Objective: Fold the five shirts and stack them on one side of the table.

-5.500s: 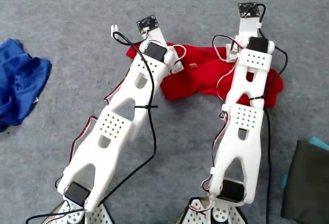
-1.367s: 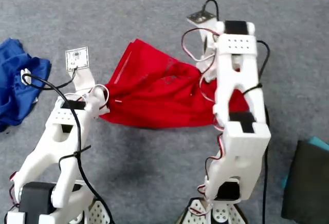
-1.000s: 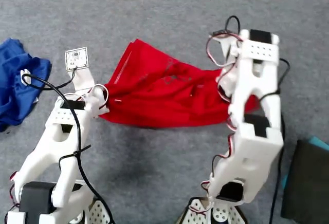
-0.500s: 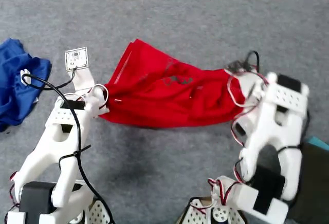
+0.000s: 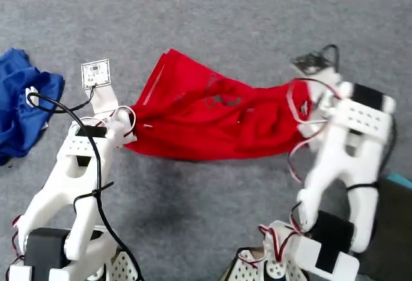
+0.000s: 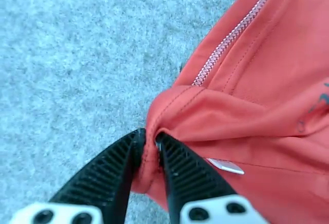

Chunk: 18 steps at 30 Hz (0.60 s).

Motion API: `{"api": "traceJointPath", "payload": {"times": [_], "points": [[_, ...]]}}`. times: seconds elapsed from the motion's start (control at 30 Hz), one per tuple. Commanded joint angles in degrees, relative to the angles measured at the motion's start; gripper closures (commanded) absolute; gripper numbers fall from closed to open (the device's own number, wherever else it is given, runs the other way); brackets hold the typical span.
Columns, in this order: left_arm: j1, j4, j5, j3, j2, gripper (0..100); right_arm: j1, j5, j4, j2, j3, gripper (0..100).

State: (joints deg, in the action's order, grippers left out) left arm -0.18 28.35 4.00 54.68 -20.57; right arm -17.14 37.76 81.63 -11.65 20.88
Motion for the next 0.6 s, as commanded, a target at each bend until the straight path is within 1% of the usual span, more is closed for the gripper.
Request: {"api": "traceJointPath", "payload": {"times": [0.0,0.13,0.27,0.33,0.43,0.57], "points": [[-0.70,-0.97,0.18,-0.09,-0.40,98,6.46,-4.84,-1.76,-2.42,-2.77,96.4],[-0.70,-0.97,0.18,-0.09,-0.40,98,9.63,-7.91,-5.10,1.10,-2.77,96.4],[-0.70,-0.97,0.18,-0.09,-0.40,98,8.92,-7.74,-7.91,9.89,-2.77,96.4],[-0.70,-0.97,0.18,-0.09,-0.40,98,6.73,-7.03,-8.97,14.64,-2.77,96.5],[-0.70,-0.97,0.18,-0.09,-0.40,98,0.84,-5.27,-10.20,20.18,-2.77,96.7],[-0.70,-0.97,0.18,-0.09,-0.40,98,-6.81,-1.49,-9.05,22.46,-2.51,96.8]]}}
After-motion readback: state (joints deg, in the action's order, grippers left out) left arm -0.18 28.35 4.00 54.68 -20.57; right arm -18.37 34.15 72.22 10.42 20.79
